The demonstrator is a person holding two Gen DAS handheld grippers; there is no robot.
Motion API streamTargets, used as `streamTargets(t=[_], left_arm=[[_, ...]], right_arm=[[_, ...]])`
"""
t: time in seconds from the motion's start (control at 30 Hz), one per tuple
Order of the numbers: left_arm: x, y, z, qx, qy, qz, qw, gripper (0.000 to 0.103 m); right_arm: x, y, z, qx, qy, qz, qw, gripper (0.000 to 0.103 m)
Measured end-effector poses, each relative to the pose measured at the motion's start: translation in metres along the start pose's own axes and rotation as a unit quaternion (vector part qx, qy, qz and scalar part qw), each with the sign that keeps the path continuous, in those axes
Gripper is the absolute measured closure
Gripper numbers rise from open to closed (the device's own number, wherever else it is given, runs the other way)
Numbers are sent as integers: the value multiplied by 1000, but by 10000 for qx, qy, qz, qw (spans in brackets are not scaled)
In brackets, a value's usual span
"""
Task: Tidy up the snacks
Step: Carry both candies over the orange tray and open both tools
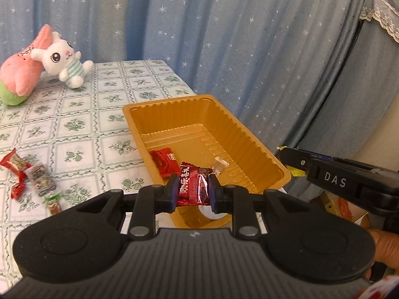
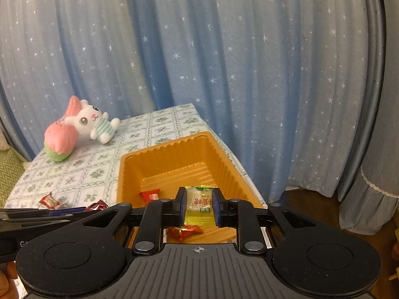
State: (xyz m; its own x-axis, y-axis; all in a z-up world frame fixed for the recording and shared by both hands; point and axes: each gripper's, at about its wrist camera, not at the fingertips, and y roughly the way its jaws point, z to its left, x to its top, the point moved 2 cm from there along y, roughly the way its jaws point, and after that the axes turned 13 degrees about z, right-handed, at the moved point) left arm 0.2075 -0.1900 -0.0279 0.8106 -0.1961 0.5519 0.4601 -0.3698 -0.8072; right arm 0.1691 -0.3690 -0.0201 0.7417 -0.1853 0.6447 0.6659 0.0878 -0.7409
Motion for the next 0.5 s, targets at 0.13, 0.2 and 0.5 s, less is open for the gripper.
streamTargets(t=[0.13, 0.2, 0.5], left_arm=[[4, 13, -1, 5, 12, 80, 10000, 81], [5, 17, -1, 6, 10, 101, 9999, 81], [17, 37, 1, 57, -74, 118, 9999, 71]], right_arm=[[5, 11, -6, -12, 13, 58, 10000, 81], [6, 16, -9, -6, 43, 88, 10000, 81], [11, 24, -13, 9, 80, 127, 9999, 81]])
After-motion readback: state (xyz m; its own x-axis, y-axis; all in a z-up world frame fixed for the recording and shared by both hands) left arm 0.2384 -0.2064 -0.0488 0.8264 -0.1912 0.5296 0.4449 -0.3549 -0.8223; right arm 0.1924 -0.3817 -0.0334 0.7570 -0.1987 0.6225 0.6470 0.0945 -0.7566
